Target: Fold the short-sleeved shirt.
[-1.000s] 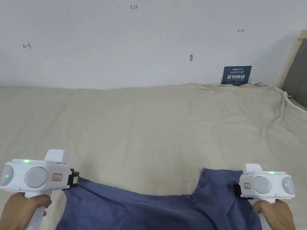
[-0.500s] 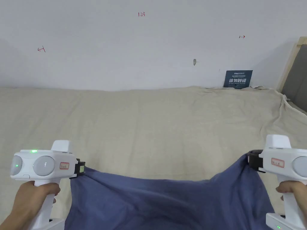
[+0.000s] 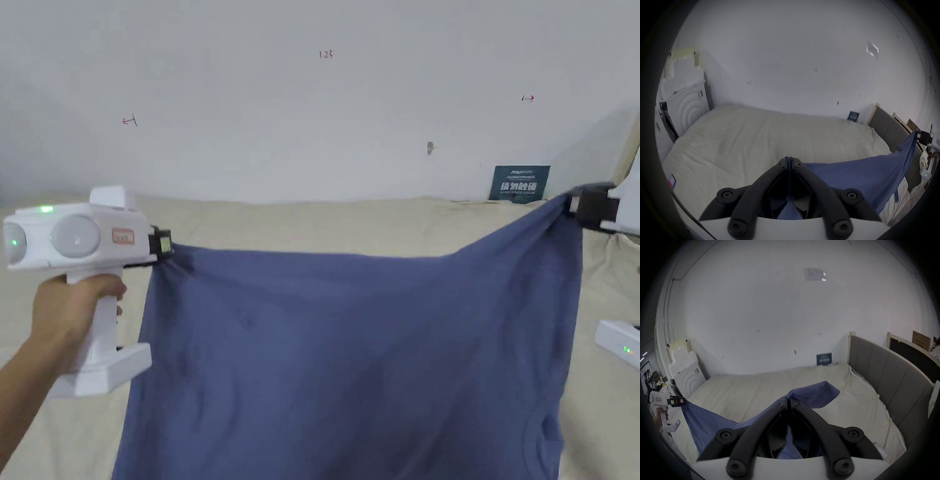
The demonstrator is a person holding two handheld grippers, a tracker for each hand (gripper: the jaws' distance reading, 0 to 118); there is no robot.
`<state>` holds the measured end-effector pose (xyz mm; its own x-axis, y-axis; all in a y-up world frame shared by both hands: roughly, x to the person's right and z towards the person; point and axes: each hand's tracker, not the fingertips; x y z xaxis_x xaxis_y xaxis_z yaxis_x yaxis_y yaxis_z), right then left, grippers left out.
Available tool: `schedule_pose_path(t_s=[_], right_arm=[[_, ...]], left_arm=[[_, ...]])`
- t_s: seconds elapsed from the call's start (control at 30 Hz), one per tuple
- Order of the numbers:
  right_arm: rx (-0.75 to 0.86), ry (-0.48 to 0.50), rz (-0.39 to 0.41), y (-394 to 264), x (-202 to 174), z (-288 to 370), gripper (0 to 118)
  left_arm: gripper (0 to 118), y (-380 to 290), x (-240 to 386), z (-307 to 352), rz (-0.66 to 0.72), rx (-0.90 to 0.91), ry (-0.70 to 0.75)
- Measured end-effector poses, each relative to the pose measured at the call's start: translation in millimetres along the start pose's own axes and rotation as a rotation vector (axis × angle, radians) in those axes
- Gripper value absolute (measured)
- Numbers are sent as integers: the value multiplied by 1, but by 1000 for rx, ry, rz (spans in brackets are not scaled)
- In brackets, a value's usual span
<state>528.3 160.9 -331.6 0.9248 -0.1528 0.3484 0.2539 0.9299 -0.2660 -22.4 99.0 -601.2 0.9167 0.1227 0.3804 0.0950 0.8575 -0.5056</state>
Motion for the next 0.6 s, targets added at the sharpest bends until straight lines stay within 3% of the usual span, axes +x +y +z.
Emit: schedule_pose_path(t_s=[0.33,0.6], right_arm=[[179,17,38,110,-21,5,0],[277,1,39,174,-23,2,0]], left_arm=[[1,130,9,49,-41,214,51],[1,174,17,70,-49,302,51]])
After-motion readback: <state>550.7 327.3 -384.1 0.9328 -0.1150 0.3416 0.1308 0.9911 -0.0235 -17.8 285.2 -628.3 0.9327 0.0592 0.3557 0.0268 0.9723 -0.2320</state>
